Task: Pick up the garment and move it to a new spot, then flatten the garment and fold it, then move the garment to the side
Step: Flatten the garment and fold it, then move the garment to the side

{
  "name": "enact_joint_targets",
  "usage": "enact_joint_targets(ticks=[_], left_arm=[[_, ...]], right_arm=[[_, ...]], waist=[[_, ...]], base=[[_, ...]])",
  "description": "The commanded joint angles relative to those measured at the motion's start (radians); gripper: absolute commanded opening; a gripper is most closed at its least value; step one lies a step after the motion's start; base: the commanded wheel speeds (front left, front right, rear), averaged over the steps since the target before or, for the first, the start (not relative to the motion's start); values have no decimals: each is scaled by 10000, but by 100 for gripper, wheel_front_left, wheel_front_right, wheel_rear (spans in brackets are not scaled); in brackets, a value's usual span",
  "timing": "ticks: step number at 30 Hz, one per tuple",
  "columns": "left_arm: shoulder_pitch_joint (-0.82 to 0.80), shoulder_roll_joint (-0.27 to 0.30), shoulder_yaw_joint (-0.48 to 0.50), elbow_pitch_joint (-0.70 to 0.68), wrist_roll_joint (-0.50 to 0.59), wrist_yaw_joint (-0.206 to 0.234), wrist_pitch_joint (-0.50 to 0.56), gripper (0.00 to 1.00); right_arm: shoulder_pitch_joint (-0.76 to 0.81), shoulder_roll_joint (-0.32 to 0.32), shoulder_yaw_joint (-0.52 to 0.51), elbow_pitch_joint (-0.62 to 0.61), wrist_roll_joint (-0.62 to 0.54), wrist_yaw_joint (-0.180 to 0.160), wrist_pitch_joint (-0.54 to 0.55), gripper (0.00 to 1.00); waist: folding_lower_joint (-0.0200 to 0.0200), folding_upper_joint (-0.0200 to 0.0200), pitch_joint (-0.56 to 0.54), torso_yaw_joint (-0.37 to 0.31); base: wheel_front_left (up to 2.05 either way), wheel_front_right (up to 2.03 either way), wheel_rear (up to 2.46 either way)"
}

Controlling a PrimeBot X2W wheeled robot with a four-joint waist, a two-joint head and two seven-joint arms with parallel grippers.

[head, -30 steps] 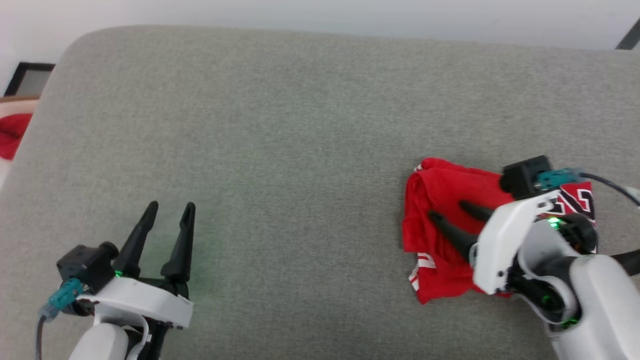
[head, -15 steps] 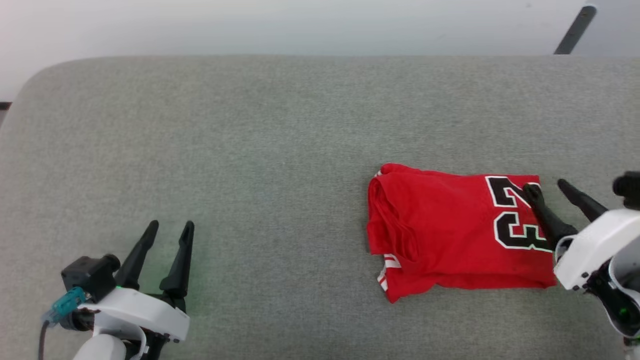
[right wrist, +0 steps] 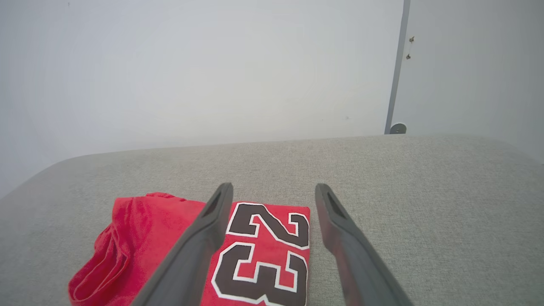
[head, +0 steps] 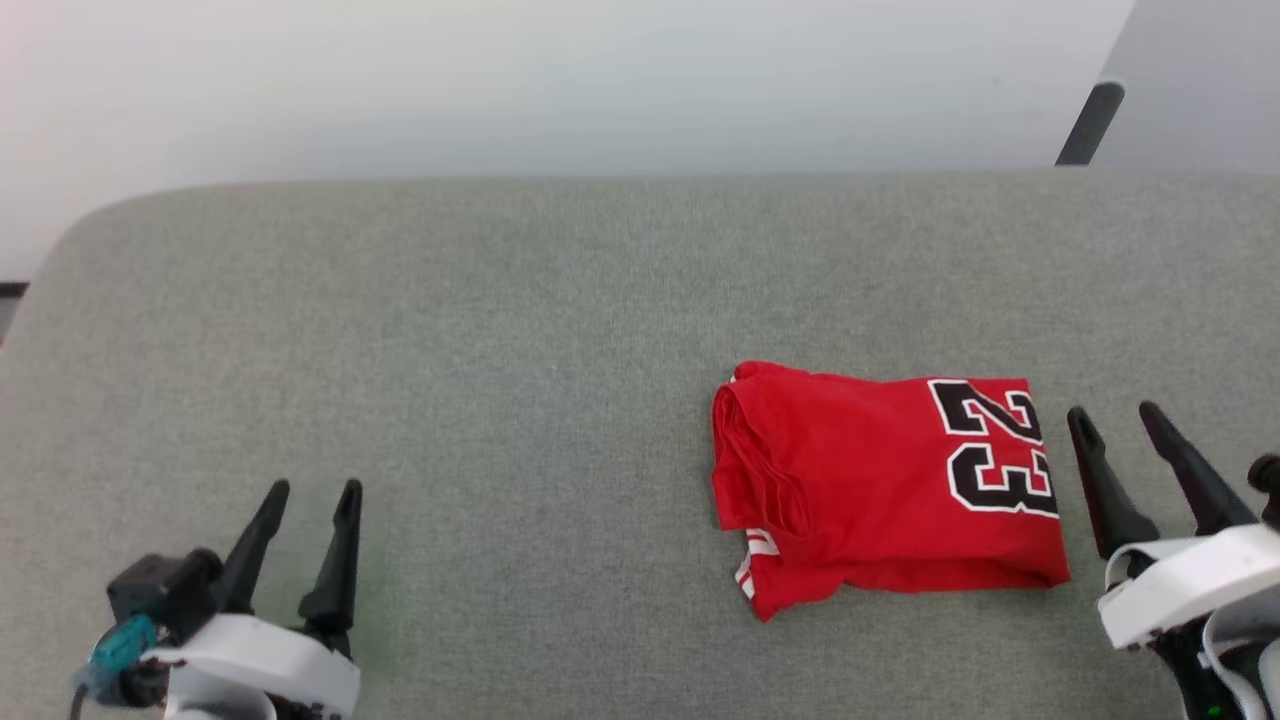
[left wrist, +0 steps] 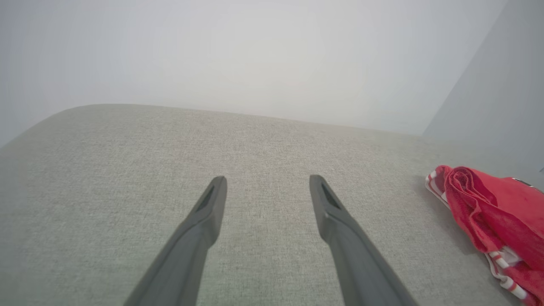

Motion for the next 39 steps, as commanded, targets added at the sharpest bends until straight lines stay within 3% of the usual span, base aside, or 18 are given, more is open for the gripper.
enact_joint_targets(ticks=[1,9,21,39], left_arm=[[182,-6,71,-28,87,3,9,100],[1159,-288,638,-635,421,3,9,100],[2425,-516,1009,-1614,779,3,9,100],[2758,-509,1256,-2208,686,6,9,100]], right_arm=[[160,48,25,27,-106,-8,-94,100],[994,135,-46,-203,-119,-8,-498,100],[2455,242,-986,-1351,-30,-8,-168,100],[3075,795,-1608,-2176,-268,-8,8,100]], waist=[[0,0,-318,-27],[0,0,-902,-44],[0,0,-1322,-87],[0,0,-1272,-16]], base=[[0,0,0],[0,0,0],[0,0,0],[0,0,0]])
